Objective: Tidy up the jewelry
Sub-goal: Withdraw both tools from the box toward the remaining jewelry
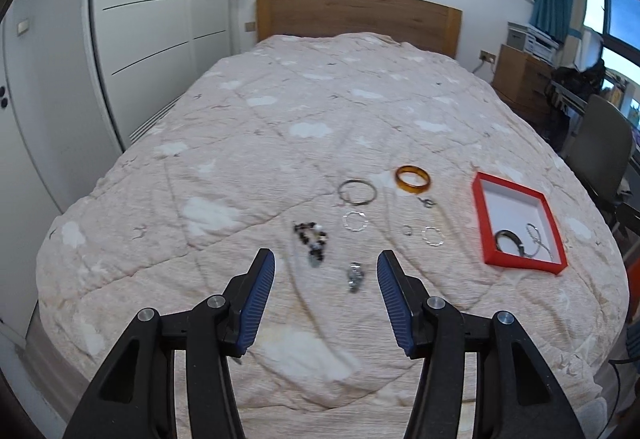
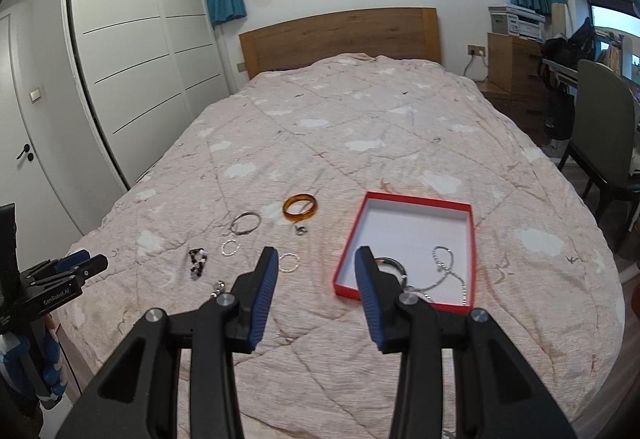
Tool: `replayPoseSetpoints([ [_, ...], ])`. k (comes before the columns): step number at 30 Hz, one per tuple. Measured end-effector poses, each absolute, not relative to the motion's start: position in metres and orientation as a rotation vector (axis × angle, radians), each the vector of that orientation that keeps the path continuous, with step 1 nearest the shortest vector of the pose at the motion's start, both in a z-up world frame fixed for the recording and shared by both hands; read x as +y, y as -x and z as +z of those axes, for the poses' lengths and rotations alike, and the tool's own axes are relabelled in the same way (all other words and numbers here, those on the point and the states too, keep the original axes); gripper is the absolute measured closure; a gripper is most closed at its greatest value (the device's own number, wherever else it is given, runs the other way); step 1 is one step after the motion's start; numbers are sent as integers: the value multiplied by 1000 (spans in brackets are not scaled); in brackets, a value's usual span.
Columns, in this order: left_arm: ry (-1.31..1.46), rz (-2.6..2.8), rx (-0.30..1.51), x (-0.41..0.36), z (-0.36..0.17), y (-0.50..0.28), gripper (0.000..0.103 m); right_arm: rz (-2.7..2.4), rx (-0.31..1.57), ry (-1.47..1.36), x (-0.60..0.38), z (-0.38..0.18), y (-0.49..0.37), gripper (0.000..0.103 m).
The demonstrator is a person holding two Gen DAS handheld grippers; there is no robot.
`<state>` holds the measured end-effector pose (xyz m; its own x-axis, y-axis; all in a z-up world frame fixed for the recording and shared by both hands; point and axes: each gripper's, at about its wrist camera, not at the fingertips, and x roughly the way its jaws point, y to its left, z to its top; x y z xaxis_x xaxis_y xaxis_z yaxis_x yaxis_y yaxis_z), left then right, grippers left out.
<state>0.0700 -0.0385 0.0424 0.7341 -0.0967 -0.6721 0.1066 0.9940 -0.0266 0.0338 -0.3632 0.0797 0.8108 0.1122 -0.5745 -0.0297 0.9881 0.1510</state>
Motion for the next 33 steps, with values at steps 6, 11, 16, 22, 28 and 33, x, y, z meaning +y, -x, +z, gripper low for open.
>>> replayPoseSetpoints([
  [6, 16, -87, 742, -19, 25, -73, 50, 127, 673, -130, -341, 57, -49, 65],
  [11, 14, -113, 785, -24, -3, -85, 50, 159, 750, -131, -329, 26, -70, 65],
  [16, -1, -166, 827, -36, -31, -99, 50, 193, 804, -136, -319, 1, -91, 65],
  [22, -15, -213, 893, -54, -62, -123, 50, 234, 866, -138, -308, -29, -122, 65],
  [28, -32, -236, 935, -68, -87, -149, 50, 259, 908, -148, -305, -53, -151, 65],
  [33, -35, -245, 964, -71, -105, -167, 50, 297, 926, -144, -296, -67, -175, 65],
])
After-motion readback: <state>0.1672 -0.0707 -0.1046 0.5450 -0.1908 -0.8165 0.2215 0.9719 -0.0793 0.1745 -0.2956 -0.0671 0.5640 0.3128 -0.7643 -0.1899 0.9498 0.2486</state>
